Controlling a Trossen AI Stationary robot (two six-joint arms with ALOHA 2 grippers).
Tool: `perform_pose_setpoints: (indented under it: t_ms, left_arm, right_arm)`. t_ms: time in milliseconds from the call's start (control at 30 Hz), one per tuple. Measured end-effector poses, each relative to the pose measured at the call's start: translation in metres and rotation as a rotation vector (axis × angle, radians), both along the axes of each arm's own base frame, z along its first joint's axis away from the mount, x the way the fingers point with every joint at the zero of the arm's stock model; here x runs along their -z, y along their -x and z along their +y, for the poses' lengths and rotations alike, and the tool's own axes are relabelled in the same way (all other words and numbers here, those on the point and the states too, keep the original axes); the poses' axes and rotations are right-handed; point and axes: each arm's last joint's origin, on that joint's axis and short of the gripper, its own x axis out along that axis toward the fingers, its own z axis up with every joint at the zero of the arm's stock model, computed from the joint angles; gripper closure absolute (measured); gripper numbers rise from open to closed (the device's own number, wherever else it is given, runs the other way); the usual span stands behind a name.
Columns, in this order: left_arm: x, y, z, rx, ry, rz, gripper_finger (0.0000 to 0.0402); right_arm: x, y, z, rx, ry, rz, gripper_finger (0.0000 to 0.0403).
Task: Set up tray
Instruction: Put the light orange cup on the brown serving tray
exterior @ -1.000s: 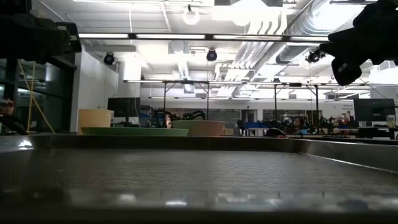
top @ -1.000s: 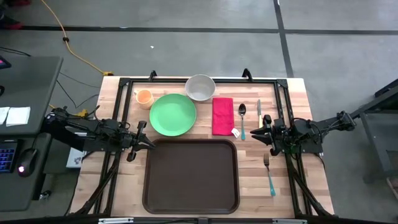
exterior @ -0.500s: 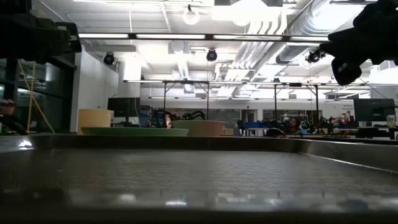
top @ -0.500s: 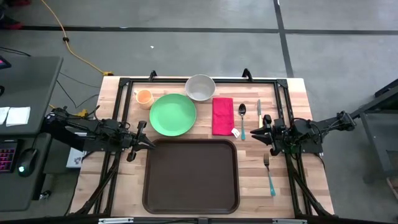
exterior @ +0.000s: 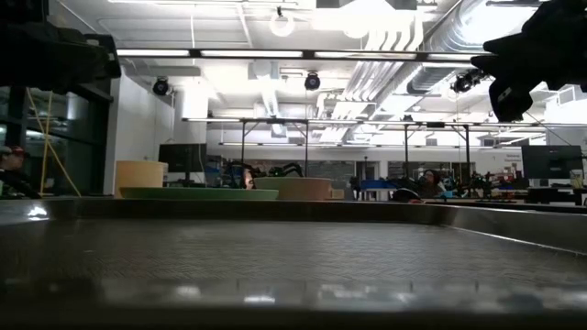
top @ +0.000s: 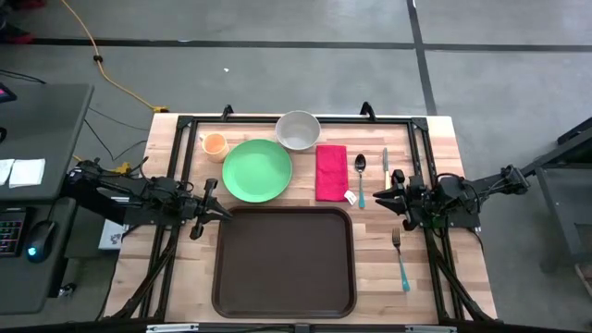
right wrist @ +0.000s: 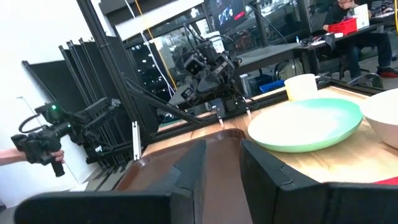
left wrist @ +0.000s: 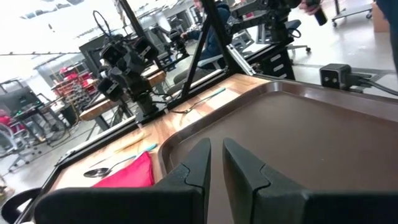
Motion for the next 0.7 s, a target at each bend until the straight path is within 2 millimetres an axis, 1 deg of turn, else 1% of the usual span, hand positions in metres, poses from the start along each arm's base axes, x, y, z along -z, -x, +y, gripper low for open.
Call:
perform_pose_setpoints:
  t_ms: [133,367,533,700]
  left_arm:
    - [0.0,0.0,0.0,0.0,0.0,0.0,0.0328]
    - [0.0,0.0,0.0,0.0,0.0,0.0,0.0328]
    - [-0.003,0.0,0.002,-0.056,0.023,0.012,0.0328]
    - [-0.028,0.003,0.005,-0.144,0.044,-0.054,0.0328]
  right_arm:
    - [-0.004,0.0,0.0,0.004,-0.012,-0.039,0.0329]
    - [-0.007,0.001,-0.003,0.077,-0.032,-0.069,0.0329]
    - [-0.007,0.001,-0.003,0.102,-0.035,-0.068,0.0329]
    - [-0.007,0.001,-0.004,0.125,-0.059,-0.068,0.0329]
